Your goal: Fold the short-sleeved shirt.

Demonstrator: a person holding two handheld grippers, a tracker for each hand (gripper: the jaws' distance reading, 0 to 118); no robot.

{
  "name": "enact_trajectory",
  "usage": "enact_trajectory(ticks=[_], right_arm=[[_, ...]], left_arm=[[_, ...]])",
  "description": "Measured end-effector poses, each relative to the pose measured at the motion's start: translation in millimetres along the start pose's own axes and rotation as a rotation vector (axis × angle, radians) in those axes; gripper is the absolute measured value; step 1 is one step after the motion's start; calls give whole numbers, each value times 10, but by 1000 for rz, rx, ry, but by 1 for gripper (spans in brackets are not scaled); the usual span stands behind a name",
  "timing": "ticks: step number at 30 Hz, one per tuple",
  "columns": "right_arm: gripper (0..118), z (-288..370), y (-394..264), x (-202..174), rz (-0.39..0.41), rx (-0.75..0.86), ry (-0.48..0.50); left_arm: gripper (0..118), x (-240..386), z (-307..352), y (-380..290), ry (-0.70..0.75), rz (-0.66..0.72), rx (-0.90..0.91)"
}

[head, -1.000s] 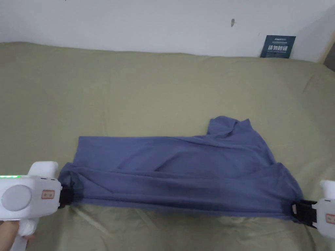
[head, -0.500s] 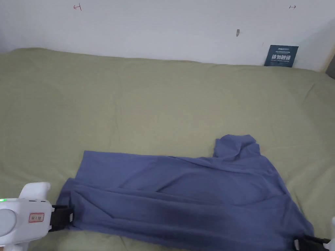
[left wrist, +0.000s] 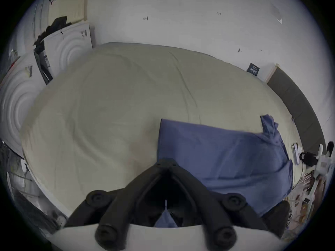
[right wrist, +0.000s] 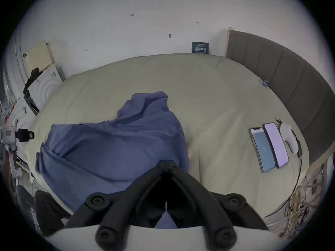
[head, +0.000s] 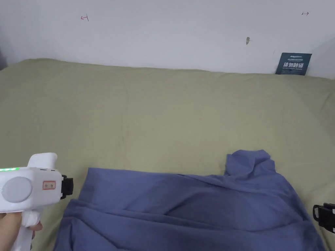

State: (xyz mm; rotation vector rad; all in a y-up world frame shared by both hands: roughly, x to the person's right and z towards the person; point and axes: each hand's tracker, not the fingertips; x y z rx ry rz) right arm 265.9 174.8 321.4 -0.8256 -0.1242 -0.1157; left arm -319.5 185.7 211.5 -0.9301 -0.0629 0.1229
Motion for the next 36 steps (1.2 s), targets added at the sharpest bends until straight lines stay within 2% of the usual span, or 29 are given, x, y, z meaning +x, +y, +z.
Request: enact_trajectory(ticks=[2, 3, 4, 5, 6, 10, 12, 14, 18, 19, 20, 21, 22, 25, 26, 27, 28, 29, 31, 34, 35, 36], right_arm=[[0, -199, 134, 3, 12, -9, -16], [0, -279, 178, 11, 15, -18, -17], [0, -357, 214, 17, 15, -24, -20], [0, -396, 234, 2, 17, -23, -24], [0, -442, 244, 5, 16, -27, -24], [0, -629, 268, 64, 21, -58, -22], [0, -697, 265, 88, 34, -73, -23], [0, -751, 259, 109, 29, -86, -31], [0, -809, 282, 163, 42, -100, -31], [0, -823, 306, 178, 42, -103, -29], [0, -840, 332, 183, 40, -103, -32], [0, -891, 358, 226, 38, -103, -33], [0, -919, 400, 232, 40, -104, -33], [0, -1038, 551, 198, 68, -105, -36], [9, -1100, 611, 196, 73, -103, -37], [37, -1165, 669, 199, 71, -106, -39], [82, -1267, 725, 206, 63, -134, -40], [118, -1397, 752, 223, 61, -190, -39], [105, -1581, 773, 235, 73, -187, -38], [101, -1847, 808, 225, 121, -255, -112], [92, -1913, 809, 236, 126, -260, -117], [77, -1935, 802, 237, 128, -266, -118]], left_arm=[[1, 72, -200, 154, 11, -7, -11], [11, 91, -305, 220, 12, -6, -21], [37, 104, -431, 285, 14, -6, -29], [89, 120, -576, 345, 26, -20, -57], [114, 141, -722, 393, 50, -25, -91], [115, 178, -1197, 490, 163, -76, -132], [115, 194, -1359, 505, 164, -80, -145], [111, 218, -1443, 504, 225, -128, -162], [91, 267, -1326, 461, 132, -101, -157], [78, 303, -1272, 448, 127, -93, -150], [57, 354, -1229, 434, 146, -121, -136], [22, 381, -1216, 422, 127, -152, -135], [0, 391, -1216, 404, 128, -159, -132], [0, 367, -1236, 420, 141, -168, -144], [0, 352, -1251, 426, 134, -155, -149], [0, 334, -1250, 436, 127, -141, -151], [0, 313, -1246, 447, 119, -128, -151], [0, 295, -1243, 455, 112, -121, -154], [0, 322, -1234, 454, 107, -120, -155], [0, 316, -1275, 453, 104, -125, -158], [0, 310, -1296, 455, 103, -124, -159], [0, 306, -1299, 457, 102, -121, -160]])
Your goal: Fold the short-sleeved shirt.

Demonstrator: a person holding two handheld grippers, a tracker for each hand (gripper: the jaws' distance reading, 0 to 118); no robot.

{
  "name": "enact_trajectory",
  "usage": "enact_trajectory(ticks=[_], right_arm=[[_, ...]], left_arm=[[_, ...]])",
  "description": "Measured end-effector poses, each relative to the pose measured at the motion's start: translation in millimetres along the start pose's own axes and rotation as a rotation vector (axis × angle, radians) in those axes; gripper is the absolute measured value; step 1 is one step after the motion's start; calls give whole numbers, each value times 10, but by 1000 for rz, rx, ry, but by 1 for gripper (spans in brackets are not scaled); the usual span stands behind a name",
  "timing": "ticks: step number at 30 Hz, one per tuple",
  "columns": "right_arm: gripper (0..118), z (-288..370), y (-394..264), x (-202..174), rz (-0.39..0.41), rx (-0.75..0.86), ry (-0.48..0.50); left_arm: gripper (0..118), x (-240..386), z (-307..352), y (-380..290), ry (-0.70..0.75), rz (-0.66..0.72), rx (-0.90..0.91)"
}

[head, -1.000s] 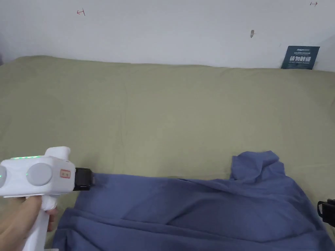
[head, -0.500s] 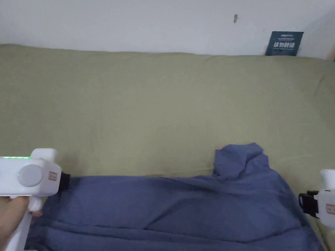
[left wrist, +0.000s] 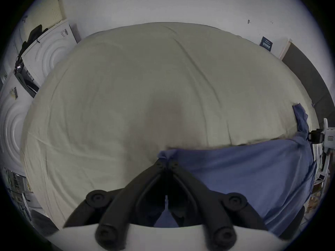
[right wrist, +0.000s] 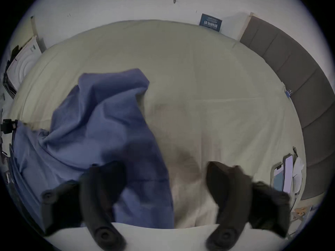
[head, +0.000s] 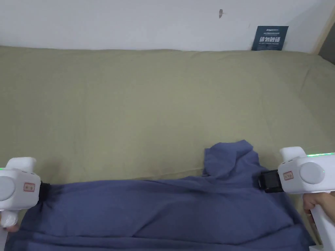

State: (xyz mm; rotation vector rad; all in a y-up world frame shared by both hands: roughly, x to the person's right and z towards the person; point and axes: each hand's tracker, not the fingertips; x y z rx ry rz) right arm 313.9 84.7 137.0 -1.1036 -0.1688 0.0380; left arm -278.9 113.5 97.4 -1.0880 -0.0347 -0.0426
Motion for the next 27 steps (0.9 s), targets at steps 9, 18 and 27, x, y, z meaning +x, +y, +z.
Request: enact_trajectory(ticks=[9, 18, 27], right_arm=[[0, 878, -154, -79, -31, 131, 74], [0, 1857, -682, 121, -66, 277, 145], [0, 2313, -1661, 182, -92, 319, 172]], left_arm=[[0, -122, 365, -49, -33, 72, 113], [0, -379, 1290, -532, -96, 80, 185], [0, -495, 1736, -1396, -135, 61, 217]])
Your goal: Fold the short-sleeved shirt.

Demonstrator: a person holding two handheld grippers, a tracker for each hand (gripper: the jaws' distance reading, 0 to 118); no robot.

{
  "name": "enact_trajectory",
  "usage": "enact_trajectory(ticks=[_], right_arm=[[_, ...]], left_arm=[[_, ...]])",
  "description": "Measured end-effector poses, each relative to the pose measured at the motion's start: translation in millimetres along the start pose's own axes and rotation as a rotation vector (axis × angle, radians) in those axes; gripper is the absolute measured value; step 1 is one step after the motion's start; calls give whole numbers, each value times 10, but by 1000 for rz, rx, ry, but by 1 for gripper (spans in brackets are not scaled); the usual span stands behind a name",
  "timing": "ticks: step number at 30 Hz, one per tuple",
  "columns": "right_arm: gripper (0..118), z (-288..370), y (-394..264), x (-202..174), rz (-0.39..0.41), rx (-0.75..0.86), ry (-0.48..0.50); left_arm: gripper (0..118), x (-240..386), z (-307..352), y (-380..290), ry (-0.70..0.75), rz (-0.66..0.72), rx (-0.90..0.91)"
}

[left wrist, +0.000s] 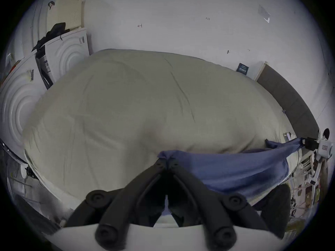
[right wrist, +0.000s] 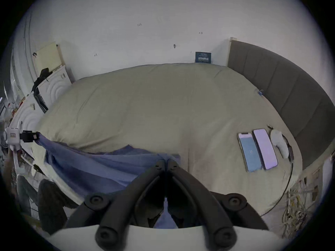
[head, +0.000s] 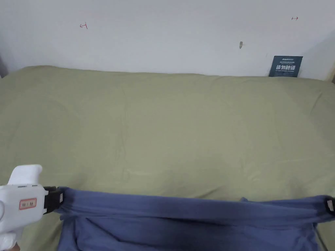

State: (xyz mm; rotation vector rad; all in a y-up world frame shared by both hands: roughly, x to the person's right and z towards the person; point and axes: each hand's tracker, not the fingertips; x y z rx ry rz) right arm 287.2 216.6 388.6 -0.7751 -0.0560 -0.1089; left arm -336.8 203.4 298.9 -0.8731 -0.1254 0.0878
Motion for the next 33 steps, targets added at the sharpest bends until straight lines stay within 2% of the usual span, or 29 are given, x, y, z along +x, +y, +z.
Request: enact_trajectory(ticks=[10, 11, 12, 14, 15, 16, 17, 18, 20, 22, 23, 24, 25, 26, 28, 33], right_arm=[[0, 10, -872, 75, -48, -117, -2], [0, -20, -911, 73, -45, -125, -2], [3, -49, -935, 71, -41, -126, -3], [13, -89, -978, 59, -41, -122, -8], [22, -105, -973, 57, -46, -128, -10], [57, -121, -976, 60, -51, -136, -27], [106, -130, -972, 55, -50, -143, -33], [117, -46, -979, 34, -52, -127, -33], [107, 46, -931, 12, -54, -86, -37], [108, 22, -947, -41, -54, -57, -49], [101, 57, -939, -90, -44, -38, -57], [82, 90, -932, -134, -40, -24, -52], [49, 120, -926, -189, -39, 3, -53], [0, 99, -915, -286, -36, 33, -78], [0, 107, -917, -420, -8, 91, -125], [0, 213, -916, -794, -15, 151, -95]], left_arm=[[0, -153, -55, -583, -22, 28, -42], [5, -136, -49, -602, -20, 30, -47], [22, -143, -57, -622, -22, 31, -47], [44, -140, -61, -650, -16, 16, -34], [56, -152, -72, -653, -15, 15, -33], [94, -158, -83, -650, 9, 21, -46], [115, -160, -51, -653, 19, 25, -35], [115, -165, 9, -639, 31, 27, -14], [114, -183, 70, -623, 30, 45, -4], [113, -171, 140, -602, 53, 62, 18], [103, -170, 166, -610, 71, 63, 30], [79, -157, 198, -616, 79, 60, 42], [35, -143, 218, -608, 87, 57, 42], [0, -150, 208, -613, 82, 60, 42], [0, -227, 162, -623, 91, 70, 37], [0, -381, 165, -533, 35, 143, -1]])
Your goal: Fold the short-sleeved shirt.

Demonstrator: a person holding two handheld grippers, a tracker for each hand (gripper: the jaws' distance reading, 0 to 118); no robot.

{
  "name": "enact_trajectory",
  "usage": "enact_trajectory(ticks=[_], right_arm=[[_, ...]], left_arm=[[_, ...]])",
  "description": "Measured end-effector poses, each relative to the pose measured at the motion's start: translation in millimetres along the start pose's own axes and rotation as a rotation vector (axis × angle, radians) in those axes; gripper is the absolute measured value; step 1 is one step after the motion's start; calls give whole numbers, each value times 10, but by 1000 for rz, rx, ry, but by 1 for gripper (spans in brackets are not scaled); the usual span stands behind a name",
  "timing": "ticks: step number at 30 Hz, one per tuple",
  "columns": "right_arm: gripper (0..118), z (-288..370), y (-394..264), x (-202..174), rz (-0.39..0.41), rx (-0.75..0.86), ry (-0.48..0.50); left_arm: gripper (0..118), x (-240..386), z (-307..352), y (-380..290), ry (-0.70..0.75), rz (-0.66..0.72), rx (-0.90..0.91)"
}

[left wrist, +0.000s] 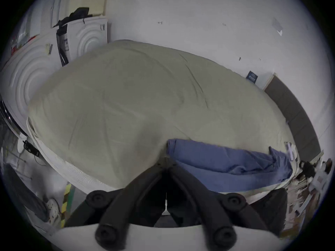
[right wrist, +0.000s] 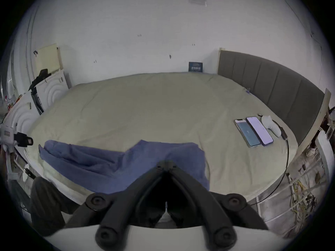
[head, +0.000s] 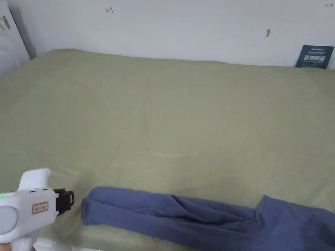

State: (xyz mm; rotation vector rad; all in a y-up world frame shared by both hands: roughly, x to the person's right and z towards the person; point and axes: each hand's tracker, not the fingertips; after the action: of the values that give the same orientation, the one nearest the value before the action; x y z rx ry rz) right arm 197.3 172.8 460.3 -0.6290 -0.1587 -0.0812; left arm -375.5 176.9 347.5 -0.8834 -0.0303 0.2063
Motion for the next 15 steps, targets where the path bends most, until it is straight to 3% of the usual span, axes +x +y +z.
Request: enact_trajectory(ticks=[4, 7, 15], right_arm=[[0, 234, 35, -382, 63, 87, -9], [0, 328, 72, -614, 37, 126, 13], [0, 555, 161, -982, 108, 202, 25]], left_arm=[[0, -157, -59, 169, -112, 135, -49], [0, -209, -200, 273, -191, 150, -137], [0, -519, -634, 595, -356, 230, -349]])
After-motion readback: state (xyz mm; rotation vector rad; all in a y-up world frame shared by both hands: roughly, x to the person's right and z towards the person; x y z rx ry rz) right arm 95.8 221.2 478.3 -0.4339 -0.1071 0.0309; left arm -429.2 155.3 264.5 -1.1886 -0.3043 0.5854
